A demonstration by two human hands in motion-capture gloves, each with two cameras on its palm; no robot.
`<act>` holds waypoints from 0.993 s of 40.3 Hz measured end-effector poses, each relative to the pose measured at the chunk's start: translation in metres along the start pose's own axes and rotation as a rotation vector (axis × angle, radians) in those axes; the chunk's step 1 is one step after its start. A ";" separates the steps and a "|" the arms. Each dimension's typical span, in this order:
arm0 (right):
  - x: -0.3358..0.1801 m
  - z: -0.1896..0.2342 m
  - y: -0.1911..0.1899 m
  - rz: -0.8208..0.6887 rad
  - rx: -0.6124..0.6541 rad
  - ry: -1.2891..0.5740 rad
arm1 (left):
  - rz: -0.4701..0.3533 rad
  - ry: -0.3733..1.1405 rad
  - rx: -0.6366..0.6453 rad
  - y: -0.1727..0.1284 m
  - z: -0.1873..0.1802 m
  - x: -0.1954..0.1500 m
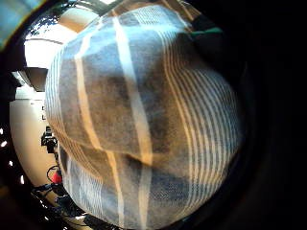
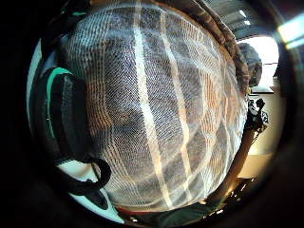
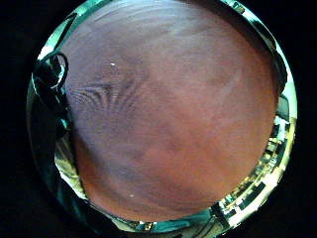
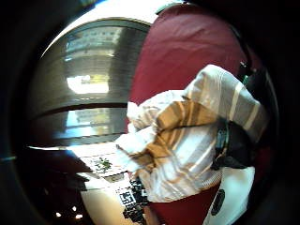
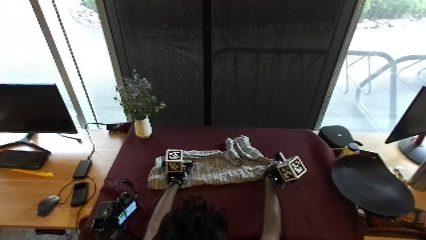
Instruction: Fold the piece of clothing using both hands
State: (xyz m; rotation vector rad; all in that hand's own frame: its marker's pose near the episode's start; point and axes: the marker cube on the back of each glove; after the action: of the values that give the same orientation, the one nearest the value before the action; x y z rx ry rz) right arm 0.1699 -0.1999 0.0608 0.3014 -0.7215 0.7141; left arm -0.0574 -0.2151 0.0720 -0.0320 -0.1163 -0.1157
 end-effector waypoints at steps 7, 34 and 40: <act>-0.039 -0.016 0.031 0.004 -0.035 -0.066 | -0.021 0.032 -0.097 0.003 -0.029 -0.007; -0.274 0.133 0.186 -0.664 -0.313 -0.215 | -0.101 0.293 0.155 0.034 -0.145 -0.075; -0.286 0.201 0.226 -0.855 -0.406 -0.120 | -0.186 0.261 0.194 0.043 -0.139 -0.103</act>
State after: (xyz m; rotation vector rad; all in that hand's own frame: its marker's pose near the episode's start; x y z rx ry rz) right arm -0.2371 -0.2723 0.0106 0.2477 -0.7476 -0.2639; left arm -0.1382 -0.1663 -0.0791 0.1879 0.1311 -0.2924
